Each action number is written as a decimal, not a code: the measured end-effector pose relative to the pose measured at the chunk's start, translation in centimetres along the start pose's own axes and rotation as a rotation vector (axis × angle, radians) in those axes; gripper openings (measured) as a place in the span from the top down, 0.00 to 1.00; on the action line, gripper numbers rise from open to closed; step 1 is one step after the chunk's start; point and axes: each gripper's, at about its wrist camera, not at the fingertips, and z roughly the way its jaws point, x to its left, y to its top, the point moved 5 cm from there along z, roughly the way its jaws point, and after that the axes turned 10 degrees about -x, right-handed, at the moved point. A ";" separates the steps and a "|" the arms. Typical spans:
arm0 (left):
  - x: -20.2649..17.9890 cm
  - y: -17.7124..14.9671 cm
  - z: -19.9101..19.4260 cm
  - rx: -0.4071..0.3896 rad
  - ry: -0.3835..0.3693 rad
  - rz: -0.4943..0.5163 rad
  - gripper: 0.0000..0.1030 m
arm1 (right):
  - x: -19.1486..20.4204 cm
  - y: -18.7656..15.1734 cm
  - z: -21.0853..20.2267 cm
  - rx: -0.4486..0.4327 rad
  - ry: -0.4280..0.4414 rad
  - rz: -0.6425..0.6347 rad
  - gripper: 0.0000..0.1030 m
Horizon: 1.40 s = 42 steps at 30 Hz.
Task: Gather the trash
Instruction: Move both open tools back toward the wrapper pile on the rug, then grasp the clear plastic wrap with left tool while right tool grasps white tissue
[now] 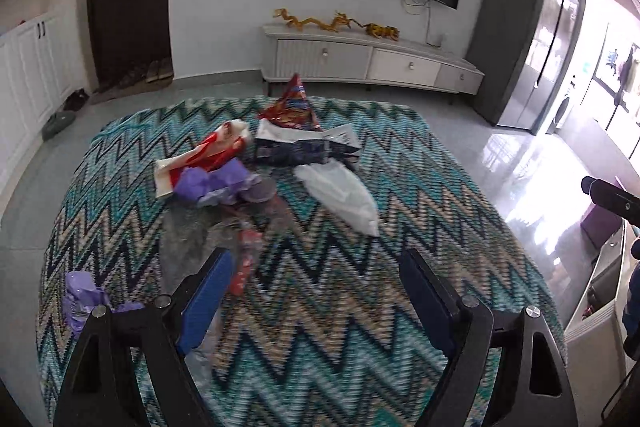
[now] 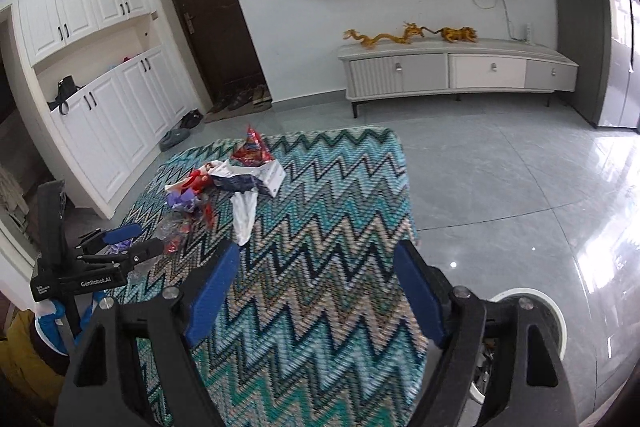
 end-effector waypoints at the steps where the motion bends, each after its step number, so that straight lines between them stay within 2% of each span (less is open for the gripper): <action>1: 0.9 -0.2 0.3 0.008 0.012 -0.010 0.19 | 0.8 0.0 1.5 0.021 0.015 -0.012 0.27; 6: 3.8 -0.6 2.7 0.040 0.045 -0.018 0.19 | 3.9 -0.6 8.2 0.114 0.084 -0.055 0.34; 12: 4.5 -1.9 6.0 0.079 0.022 -0.028 0.20 | 6.4 -1.4 15.5 0.185 0.140 -0.086 0.36; 14: 5.0 -2.5 7.0 0.093 0.010 -0.054 0.26 | 6.9 -1.7 17.3 0.198 0.154 -0.093 0.36; 16: 5.3 -2.9 7.6 0.096 0.004 -0.069 0.38 | 7.2 -2.2 18.9 0.211 0.163 -0.094 0.37; 17: 5.4 -2.9 7.5 0.083 -0.004 -0.072 0.39 | 7.3 -2.5 19.7 0.217 0.169 -0.093 0.40; 19: 5.3 -2.8 7.4 0.067 -0.046 -0.081 0.47 | 7.6 -2.9 20.8 0.226 0.180 -0.095 0.44; 22: 5.5 -3.2 7.7 0.069 -0.059 -0.090 0.57 | 7.9 -4.0 22.2 0.242 0.174 -0.116 0.51; 23: 5.4 -3.2 7.7 0.065 -0.065 -0.087 0.59 | 8.0 -4.2 22.5 0.247 0.175 -0.118 0.57; 24: 5.3 -3.3 7.6 0.065 -0.071 -0.084 0.67 | 8.0 -4.4 22.6 0.247 0.174 -0.123 0.63; 25: 5.1 -3.4 7.7 0.070 -0.075 -0.081 0.74 | 8.1 -4.5 22.7 0.243 0.168 -0.133 0.65; 27: 4.9 -3.5 7.7 0.071 -0.078 -0.075 0.79 | 8.2 -4.5 22.7 0.232 0.165 -0.142 0.78; 30: 4.8 -3.2 7.8 0.071 -0.078 -0.068 0.84 | 7.8 -4.6 22.2 0.230 0.163 -0.128 0.89; 34: 3.9 -3.2 6.9 0.076 -0.067 -0.049 0.85 | 7.4 -4.6 19.9 0.222 0.162 -0.121 0.90; 42: 0.9 -4.9 1.5 0.108 -0.163 -0.094 0.85 | 6.1 -4.7 12.0 0.178 0.147 -0.110 0.91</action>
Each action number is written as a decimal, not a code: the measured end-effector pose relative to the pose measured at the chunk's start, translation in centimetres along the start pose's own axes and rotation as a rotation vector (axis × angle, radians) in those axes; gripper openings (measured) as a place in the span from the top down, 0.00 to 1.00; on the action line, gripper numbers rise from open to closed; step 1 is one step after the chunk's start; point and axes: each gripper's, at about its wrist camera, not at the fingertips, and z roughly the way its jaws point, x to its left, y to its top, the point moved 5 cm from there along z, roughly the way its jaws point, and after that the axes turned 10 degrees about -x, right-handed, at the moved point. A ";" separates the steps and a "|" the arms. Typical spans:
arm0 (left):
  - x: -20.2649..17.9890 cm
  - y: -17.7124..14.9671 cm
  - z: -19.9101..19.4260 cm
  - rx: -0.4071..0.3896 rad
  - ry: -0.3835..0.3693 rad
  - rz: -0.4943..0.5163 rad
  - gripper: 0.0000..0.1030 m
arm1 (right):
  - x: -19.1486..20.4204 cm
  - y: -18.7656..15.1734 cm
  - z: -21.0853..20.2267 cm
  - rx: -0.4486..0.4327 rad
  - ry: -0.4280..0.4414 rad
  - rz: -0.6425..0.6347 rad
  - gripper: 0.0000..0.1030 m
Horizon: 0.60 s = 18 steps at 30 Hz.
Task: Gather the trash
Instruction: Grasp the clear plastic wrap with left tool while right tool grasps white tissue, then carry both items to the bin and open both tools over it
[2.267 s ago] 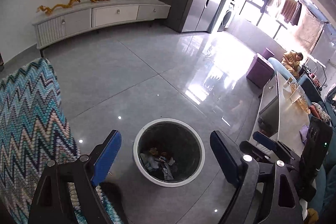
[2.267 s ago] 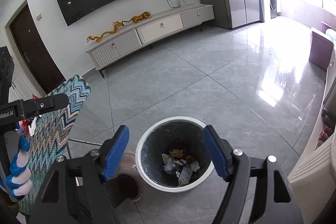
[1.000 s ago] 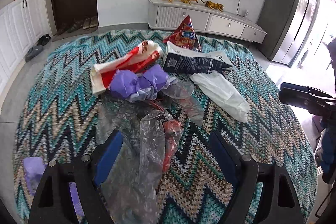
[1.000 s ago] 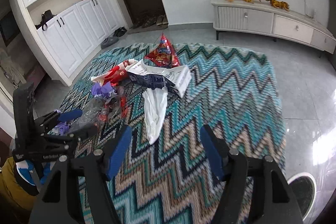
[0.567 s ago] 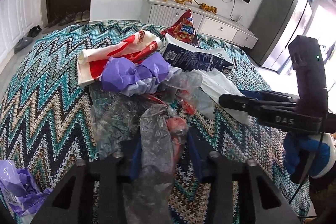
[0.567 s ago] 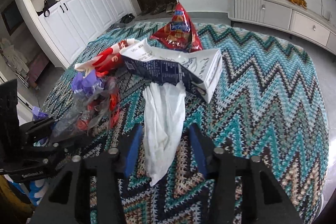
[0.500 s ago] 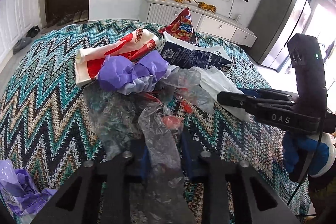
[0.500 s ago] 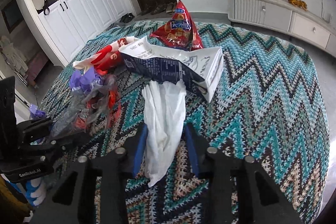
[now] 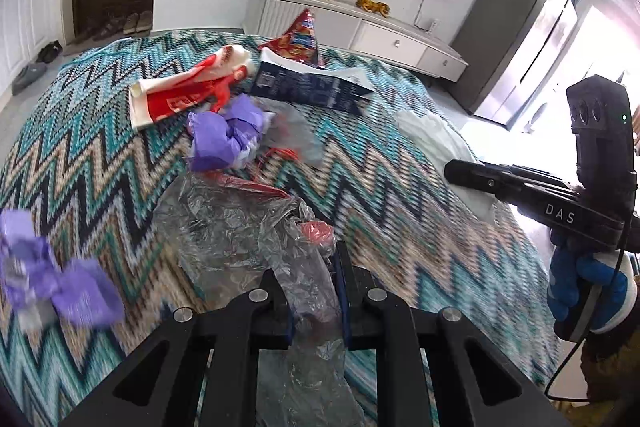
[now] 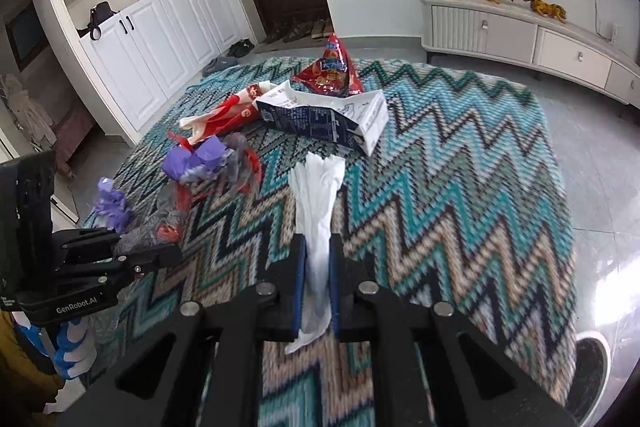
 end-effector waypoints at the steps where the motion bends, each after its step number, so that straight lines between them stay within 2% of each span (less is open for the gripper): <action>1: -0.5 -0.3 -0.6 -0.001 -0.004 0.005 0.85 | -0.1 -0.1 -0.9 -0.009 -0.004 0.004 0.91; 5: -3.2 -1.0 -3.1 -0.022 -0.031 0.045 0.85 | -0.5 -0.9 -5.1 -0.055 -0.026 0.035 0.91; 10: -5.6 -1.1 -4.4 -0.025 -0.058 0.081 0.85 | -1.8 -1.1 -11.2 -0.141 -0.074 0.059 0.91; 18: -10.6 -0.7 -6.8 -0.047 -0.117 0.133 0.85 | -7.5 -3.4 -18.8 -0.235 -0.174 0.155 0.91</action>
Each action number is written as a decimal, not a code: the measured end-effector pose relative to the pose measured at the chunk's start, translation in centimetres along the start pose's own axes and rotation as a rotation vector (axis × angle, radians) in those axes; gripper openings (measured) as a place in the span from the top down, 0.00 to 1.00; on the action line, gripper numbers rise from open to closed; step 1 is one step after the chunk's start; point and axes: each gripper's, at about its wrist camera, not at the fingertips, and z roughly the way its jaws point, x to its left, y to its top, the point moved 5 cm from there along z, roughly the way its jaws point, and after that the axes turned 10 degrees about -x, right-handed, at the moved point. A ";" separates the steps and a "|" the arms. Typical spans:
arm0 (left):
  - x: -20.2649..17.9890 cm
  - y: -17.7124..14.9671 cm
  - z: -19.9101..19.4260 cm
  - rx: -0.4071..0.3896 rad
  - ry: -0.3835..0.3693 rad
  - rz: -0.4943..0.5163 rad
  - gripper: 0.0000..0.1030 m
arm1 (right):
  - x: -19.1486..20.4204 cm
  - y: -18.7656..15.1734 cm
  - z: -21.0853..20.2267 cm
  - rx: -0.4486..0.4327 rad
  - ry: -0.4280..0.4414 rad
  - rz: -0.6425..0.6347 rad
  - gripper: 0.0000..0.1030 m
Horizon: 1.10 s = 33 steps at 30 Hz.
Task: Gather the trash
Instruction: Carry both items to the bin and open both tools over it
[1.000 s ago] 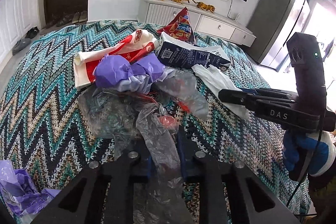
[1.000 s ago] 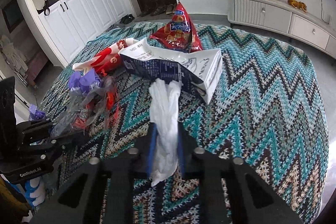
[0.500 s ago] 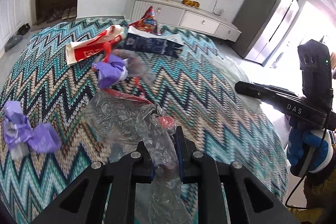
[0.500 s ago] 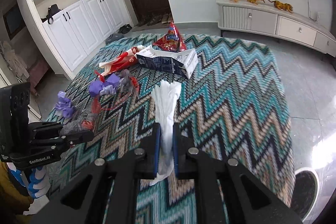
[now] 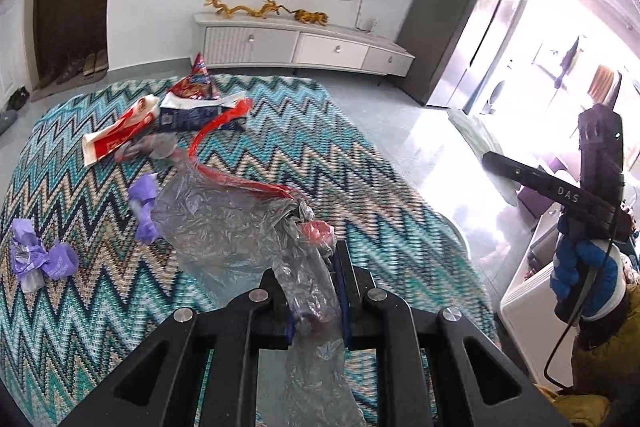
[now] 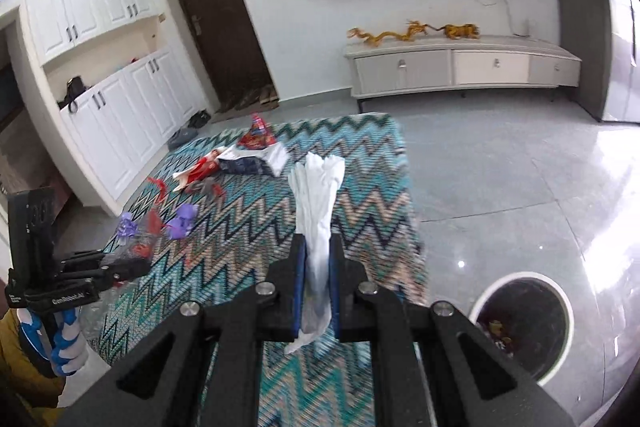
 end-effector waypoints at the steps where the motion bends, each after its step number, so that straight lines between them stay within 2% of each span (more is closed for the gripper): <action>1: -0.5 0.0 -0.1 0.000 -0.006 0.003 0.85 | -1.1 -0.1 -0.7 -0.007 -0.014 0.011 0.91; 7: -3.4 0.9 -0.3 0.005 -0.033 0.027 0.85 | -7.1 -1.1 -3.4 -0.033 -0.098 0.064 0.91; 13: -7.6 2.0 3.3 0.070 -0.044 0.099 0.85 | -13.3 -3.0 -4.9 -0.041 -0.184 0.137 0.91; 18: -14.1 2.2 8.9 0.152 -0.107 0.194 0.85 | -19.9 -6.4 -5.1 -0.017 -0.257 0.257 0.91; 24: -22.9 0.2 17.2 0.295 -0.198 0.286 0.85 | -26.0 -11.7 -3.5 0.066 -0.301 0.374 0.90; 29: -27.9 -1.6 23.7 0.397 -0.262 0.279 0.85 | -29.1 -14.4 -1.0 0.122 -0.310 0.423 0.90; 33: -30.3 -2.7 28.2 0.442 -0.271 0.255 0.84 | -31.0 -15.7 0.9 0.156 -0.321 0.441 0.87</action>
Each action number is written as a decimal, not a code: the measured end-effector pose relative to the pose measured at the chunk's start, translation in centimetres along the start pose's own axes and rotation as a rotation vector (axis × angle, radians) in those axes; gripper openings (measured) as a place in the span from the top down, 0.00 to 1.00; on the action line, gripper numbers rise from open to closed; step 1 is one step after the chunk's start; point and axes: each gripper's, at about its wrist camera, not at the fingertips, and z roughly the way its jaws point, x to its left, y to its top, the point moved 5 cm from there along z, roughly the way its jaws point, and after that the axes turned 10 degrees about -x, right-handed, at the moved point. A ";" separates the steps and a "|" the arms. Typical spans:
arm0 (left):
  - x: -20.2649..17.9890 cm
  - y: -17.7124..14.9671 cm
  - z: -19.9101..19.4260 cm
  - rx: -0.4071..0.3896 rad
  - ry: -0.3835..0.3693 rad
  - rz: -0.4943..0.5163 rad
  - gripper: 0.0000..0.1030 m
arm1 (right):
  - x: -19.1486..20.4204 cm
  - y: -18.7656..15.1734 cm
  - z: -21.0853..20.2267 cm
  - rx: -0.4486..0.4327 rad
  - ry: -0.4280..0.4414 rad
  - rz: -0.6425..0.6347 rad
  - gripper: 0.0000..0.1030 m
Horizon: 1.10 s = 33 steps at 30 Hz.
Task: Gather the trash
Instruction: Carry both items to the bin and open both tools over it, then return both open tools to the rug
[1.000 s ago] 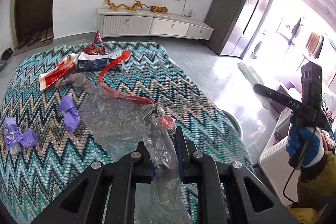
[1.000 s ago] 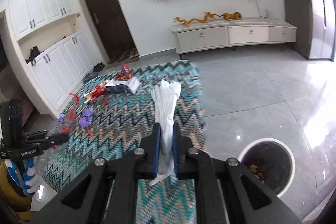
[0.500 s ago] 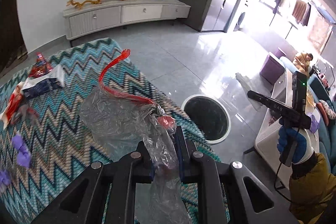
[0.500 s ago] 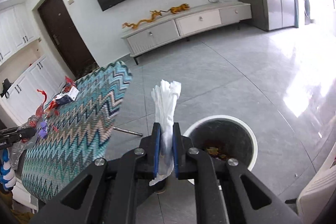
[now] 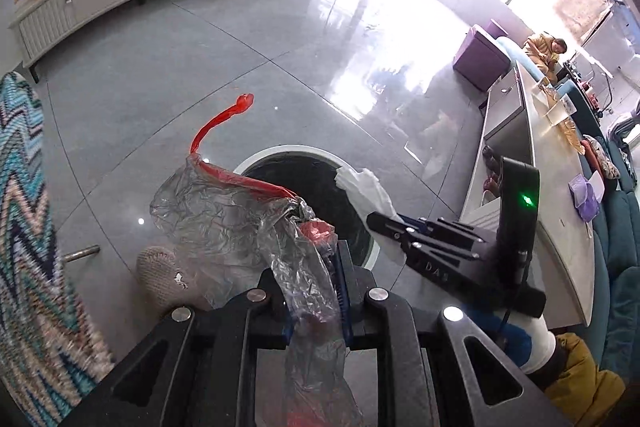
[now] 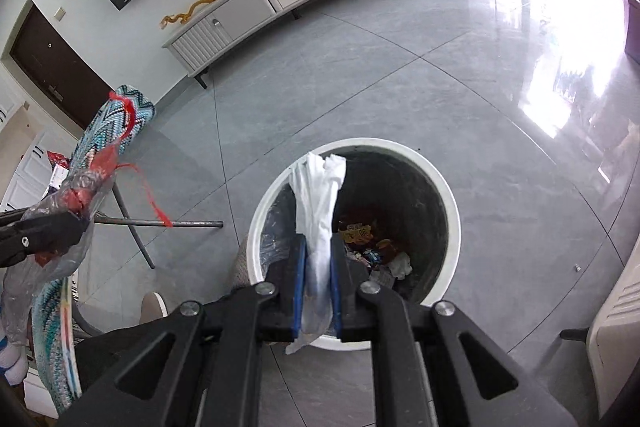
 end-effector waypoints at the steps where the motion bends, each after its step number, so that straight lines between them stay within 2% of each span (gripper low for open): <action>1: 0.0 0.3 1.1 0.006 -0.002 -0.011 0.81 | -0.4 0.0 0.6 0.007 -0.006 0.004 0.87; 2: 0.0 0.4 2.0 0.009 0.000 -0.020 0.79 | -0.8 0.0 1.3 0.013 -0.009 0.010 0.87; 4: 0.6 0.5 3.9 0.015 0.008 -0.047 0.64 | -1.8 -0.3 2.3 0.027 -0.014 0.019 0.87; 5: 0.9 0.7 4.8 0.022 0.006 -0.069 0.61 | -2.3 -0.4 2.9 0.036 -0.028 0.022 0.87; 7: 1.5 0.7 6.2 0.039 0.004 -0.096 0.44 | -3.2 -0.7 3.9 0.051 -0.049 0.032 0.78; 8: 1.6 0.7 6.7 0.042 0.009 -0.103 0.41 | -3.6 -1.0 4.2 0.055 -0.058 0.034 0.71; 9: 1.5 0.8 7.1 0.040 0.012 -0.109 0.40 | -3.9 -1.2 4.5 0.060 -0.068 0.035 0.67; 13: 1.3 0.9 7.3 0.034 -0.002 -0.104 0.40 | -4.6 -1.7 4.5 0.068 -0.081 0.040 0.66; 17: 0.5 0.9 5.6 -0.009 0.003 -0.069 0.40 | -4.7 -1.4 3.2 0.040 -0.096 0.052 0.66; 22: -0.6 1.2 2.0 -0.090 0.023 -0.029 0.41 | -3.9 -0.1 0.2 -0.018 -0.110 0.040 0.66; 25: -0.6 0.8 -0.4 -0.102 0.030 -0.007 0.41 | -2.7 0.5 -1.7 -0.044 -0.111 0.017 0.65; 33: 1.7 -2.4 -9.0 -0.179 0.129 0.031 0.41 | 3.6 1.4 -7.2 -0.118 -0.070 -0.099 0.65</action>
